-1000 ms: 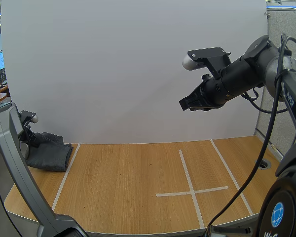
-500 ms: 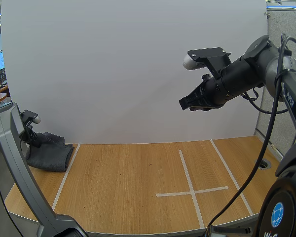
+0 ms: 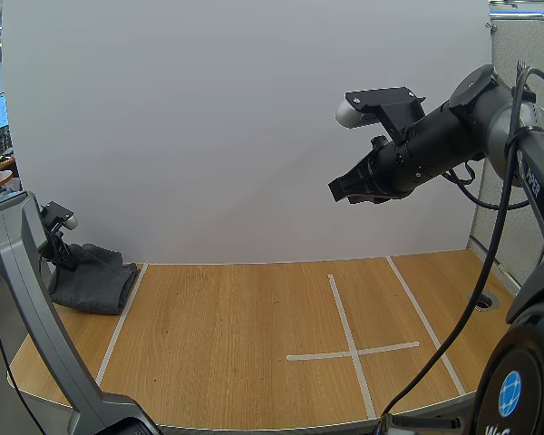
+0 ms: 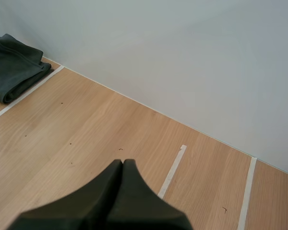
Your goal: Fold the towel
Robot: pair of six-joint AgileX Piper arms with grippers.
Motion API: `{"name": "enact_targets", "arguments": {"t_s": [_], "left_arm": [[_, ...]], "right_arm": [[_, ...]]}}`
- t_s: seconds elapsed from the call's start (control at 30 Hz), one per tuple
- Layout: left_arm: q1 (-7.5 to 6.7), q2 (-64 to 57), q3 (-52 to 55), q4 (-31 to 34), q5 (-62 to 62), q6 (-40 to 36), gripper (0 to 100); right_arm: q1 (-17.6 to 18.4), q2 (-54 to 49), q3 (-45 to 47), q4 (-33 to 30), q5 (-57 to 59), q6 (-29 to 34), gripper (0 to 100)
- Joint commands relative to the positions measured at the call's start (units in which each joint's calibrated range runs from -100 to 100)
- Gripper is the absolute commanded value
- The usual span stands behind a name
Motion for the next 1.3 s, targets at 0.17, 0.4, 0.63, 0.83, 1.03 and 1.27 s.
{"name": "enact_targets", "arguments": {"t_s": [0.17,0.4,0.63,0.83,1.03,1.27], "left_arm": [[-0.23,-0.5,-1.7,-1.0,0.2,1.1,14],[0.39,-1.9,-5.0,-4.8,0.2,0.8,100],[0.54,-5.5,-7.6,-3.9,0.2,-0.4,100],[0.72,-13.1,-7.6,-3.9,0.2,-0.9,100],[1.35,-21.8,-7.6,-6.3,0.2,-3.9,100],[1.81,-31.6,-7.6,-8.9,0.2,-8.6,100]], "right_arm": [[-0.2,-0.6,-0.4,0.8,0.8,0.8,0],[-0.2,-0.6,-0.4,0.8,0.8,0.9,0],[-0.2,-0.6,-0.4,0.8,0.8,0.9,0],[-0.2,-0.6,-0.4,0.8,0.8,0.5,0],[-0.2,-0.6,-0.4,0.8,0.8,0.5,0],[-0.2,-0.6,-0.4,3.5,0.8,0.5,0]]}}
